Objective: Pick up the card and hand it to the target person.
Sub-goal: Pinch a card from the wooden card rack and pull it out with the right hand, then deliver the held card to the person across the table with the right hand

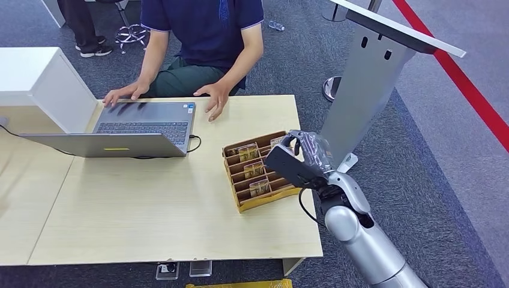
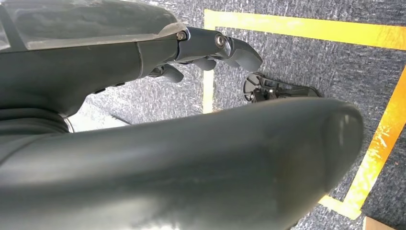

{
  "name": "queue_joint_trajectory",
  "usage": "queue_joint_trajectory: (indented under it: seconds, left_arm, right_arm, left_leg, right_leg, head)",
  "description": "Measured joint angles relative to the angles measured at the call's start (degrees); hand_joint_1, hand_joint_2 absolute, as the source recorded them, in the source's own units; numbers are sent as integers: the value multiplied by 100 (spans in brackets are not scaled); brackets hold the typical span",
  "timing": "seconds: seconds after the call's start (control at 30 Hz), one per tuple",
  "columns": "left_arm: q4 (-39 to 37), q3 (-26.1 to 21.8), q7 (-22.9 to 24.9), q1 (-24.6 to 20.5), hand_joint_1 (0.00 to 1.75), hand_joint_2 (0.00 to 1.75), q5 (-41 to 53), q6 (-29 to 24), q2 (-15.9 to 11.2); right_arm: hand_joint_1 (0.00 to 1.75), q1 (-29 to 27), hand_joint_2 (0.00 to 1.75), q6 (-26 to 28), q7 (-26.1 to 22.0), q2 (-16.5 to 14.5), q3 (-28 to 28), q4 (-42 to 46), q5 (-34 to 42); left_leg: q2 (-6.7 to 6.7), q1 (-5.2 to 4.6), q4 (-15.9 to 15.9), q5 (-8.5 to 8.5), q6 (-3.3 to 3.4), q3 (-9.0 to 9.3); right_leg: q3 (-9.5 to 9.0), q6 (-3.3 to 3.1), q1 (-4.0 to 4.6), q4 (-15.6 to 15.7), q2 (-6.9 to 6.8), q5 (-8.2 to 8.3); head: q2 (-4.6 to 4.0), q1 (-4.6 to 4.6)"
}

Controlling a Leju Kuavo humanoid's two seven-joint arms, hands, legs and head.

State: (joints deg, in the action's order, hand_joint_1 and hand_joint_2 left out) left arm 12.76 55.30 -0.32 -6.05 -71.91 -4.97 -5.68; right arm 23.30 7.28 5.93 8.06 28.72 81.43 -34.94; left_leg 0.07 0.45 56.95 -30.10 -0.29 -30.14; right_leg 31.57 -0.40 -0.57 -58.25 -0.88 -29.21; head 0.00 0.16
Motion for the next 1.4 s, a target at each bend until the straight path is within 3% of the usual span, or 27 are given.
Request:
queue_joint_trajectory:
  seconds: [0.2,0.47,0.93,1.27,1.3,1.4]
  left_arm:
    - [0,13,-5,-9,0,0,13,4,4]
    - [0,50,-45,-32,0,0,97,-5,27]
    - [0,75,13,-33,0,0,112,-41,29]
    - [0,98,4,-30,0,0,60,-98,53]
    - [0,100,4,-29,0,0,60,-102,56]
    - [0,104,10,-29,0,131,59,-103,62]
  right_arm:
    - [159,488,175,180,-575,-191,45,-418,369]
    - [159,1350,175,841,-1237,-810,199,-1828,454]
    - [159,2151,175,1572,-1568,-1594,343,-3608,437]
    - [159,2378,175,2218,-1724,-1905,461,-4327,207]
    - [119,2395,175,2272,-1720,-1925,471,-4381,172]
    - [0,2435,175,2373,-1708,-1988,490,-4524,108]
  left_leg:
    - [-1,1,0,1,-2,-2]
    - [-2,1,0,3,-3,-6]
    - [-2,1,0,3,-3,-9]
    - [-2,1,0,3,-3,-11]
    - [-2,1,0,3,-3,-11]
    - [-1,1,0,3,-3,-11]
  right_leg:
    - [0,0,0,-3,-1,0]
    - [4,-1,1,-9,-2,0]
    - [10,-1,1,-9,-1,0]
    - [13,-1,1,-9,-1,0]
    - [14,-1,1,-9,-1,0]
    - [14,-1,1,-9,-1,0]
  head:
    - [0,-2]
    - [0,-8]
    - [0,-2]
    - [0,-1]
    - [0,-2]
    - [0,-3]
